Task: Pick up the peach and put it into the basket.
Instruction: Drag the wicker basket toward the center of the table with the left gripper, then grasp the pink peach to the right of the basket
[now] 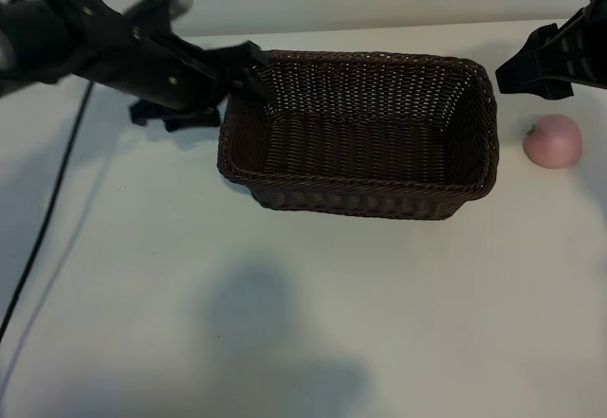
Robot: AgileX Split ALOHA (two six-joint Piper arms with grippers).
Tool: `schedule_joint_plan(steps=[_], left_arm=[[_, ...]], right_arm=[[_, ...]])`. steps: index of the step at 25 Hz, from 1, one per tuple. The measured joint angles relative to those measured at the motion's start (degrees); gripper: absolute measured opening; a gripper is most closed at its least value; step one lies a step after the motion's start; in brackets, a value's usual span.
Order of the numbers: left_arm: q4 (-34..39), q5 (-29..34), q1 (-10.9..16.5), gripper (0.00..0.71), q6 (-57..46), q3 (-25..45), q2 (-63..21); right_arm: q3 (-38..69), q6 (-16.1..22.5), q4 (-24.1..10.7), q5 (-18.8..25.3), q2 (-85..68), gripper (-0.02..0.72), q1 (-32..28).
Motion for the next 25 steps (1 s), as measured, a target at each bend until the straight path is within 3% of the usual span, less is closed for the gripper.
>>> schedule_joint_plan(steps=[5, 10, 13, 18, 22, 25], left_arm=[[8.4, 6.79, 1.27, 0.658, -0.01, -3.0, -4.27], [22.29, 16.99, 1.27, 0.643, -1.51, -8.53, -8.18], [31.12, 22.19, 2.83, 0.637, -4.36, -10.85, -10.23], [36.29, 28.51, 11.54, 0.626, -3.25, -11.26, -14.13], [36.33, 31.68, 19.59, 0.613, -0.08, -11.26, -18.3], [34.36, 32.12, 23.6, 0.603, 1.37, -11.26, -22.06]], right_arm=[[0.0, 0.0, 0.0, 0.0, 0.0, 0.595, 0.0], [0.0, 0.0, 0.0, 0.23, 0.0, 0.595, 0.0], [0.0, 0.0, 0.0, 0.3, 0.0, 0.595, 0.0], [0.0, 0.0, 0.0, 0.33, 0.0, 0.595, 0.0], [0.0, 0.0, 0.0, 0.36, 0.0, 0.595, 0.0], [0.0, 0.0, 0.0, 0.36, 0.0, 0.595, 0.0]])
